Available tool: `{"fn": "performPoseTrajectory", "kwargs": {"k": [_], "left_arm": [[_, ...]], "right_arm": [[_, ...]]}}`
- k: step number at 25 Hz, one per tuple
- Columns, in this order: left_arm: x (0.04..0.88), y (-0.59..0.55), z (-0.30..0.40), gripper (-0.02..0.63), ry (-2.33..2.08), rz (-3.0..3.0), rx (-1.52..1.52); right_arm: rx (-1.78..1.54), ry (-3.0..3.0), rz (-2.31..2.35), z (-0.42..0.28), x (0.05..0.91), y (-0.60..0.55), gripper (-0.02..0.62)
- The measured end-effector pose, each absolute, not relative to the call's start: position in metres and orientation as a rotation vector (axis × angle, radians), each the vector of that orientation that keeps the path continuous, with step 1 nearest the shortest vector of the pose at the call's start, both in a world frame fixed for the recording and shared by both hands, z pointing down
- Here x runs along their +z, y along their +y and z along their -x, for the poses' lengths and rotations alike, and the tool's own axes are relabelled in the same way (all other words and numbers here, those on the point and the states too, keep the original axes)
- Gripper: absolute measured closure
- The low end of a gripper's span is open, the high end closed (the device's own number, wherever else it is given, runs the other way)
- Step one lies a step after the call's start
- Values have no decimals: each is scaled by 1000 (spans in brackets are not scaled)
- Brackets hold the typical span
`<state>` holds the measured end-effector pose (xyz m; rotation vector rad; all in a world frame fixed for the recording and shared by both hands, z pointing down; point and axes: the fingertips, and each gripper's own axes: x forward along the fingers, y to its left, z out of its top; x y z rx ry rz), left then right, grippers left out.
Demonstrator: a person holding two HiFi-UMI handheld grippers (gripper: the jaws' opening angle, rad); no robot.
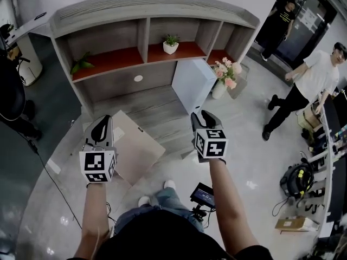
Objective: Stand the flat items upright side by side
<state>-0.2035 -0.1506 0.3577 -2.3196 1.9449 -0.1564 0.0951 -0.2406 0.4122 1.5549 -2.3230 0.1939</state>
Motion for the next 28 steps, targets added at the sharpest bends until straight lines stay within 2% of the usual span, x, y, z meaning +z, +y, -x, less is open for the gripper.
{"fn": "performPoseTrajectory", "kwargs": {"k": [3, 4, 5, 6, 20, 28], "left_arm": [[360, -137, 222, 595, 1963, 2309, -156], [361, -133, 229, 595, 1971, 2303, -156], [361, -128, 236, 595, 1982, 2295, -155], [362, -124, 244, 595, 1995, 2285, -154], [377, -69, 343, 595, 2320, 2039, -133], [377, -32, 361, 595, 2467, 1888, -152]], "right_arm": [[211, -2330, -1563, -84, 412, -225, 422], [222, -2338, -1558, -79, 413, -221, 377], [231, -2347, -1551, -74, 414, -217, 303], [238, -2357, -1546, -68, 415, -214, 278], [215, -2444, -1353, 0, 424, -199, 276], [188, -2499, -1152, 36, 426, -200, 276]]}}
